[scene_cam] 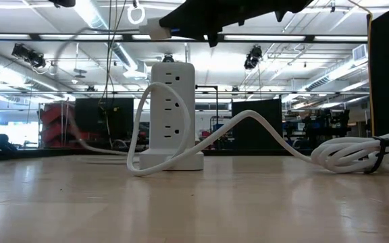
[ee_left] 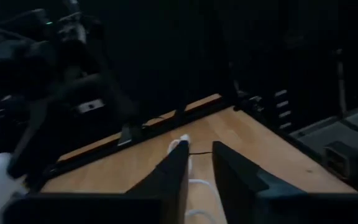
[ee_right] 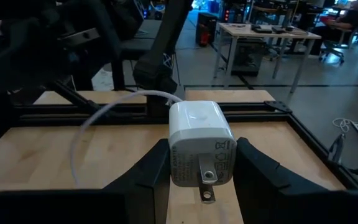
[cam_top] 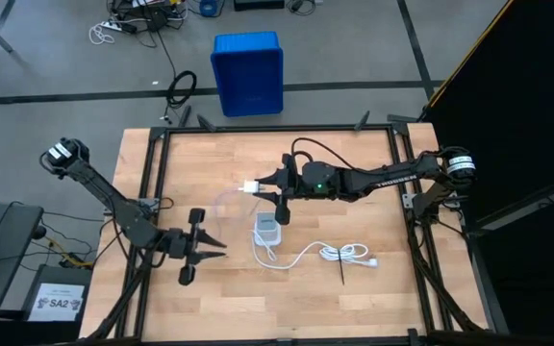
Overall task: Insert USB
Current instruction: Insert the white charger adapter into the white outlet extension
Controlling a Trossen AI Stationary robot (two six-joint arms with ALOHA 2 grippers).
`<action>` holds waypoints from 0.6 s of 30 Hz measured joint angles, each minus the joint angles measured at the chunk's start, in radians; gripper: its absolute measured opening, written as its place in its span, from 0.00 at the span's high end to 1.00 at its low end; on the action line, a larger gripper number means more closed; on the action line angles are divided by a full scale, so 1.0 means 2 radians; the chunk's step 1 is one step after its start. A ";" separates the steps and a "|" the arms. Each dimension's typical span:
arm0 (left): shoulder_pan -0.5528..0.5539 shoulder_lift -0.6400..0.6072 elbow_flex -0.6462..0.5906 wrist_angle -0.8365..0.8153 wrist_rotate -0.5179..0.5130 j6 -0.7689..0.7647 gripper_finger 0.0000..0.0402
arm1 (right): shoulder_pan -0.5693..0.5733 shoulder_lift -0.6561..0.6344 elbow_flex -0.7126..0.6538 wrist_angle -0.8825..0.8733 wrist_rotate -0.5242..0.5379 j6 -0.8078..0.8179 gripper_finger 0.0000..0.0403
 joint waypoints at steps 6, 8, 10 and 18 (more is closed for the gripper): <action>0.000 0.000 0.000 -0.003 -0.075 -0.018 0.63 | 0.000 0.000 0.000 -0.001 0.000 0.000 0.74; 0.007 0.005 0.000 0.000 -0.085 -0.047 0.56 | 0.000 0.000 0.000 0.001 0.000 0.001 0.73; 0.016 0.022 0.000 0.016 -0.081 -0.072 0.49 | 0.000 0.000 0.000 0.007 0.000 0.001 0.73; 0.032 0.104 0.000 0.108 -0.113 -0.071 0.39 | 0.003 0.000 0.000 0.015 -0.001 0.010 0.74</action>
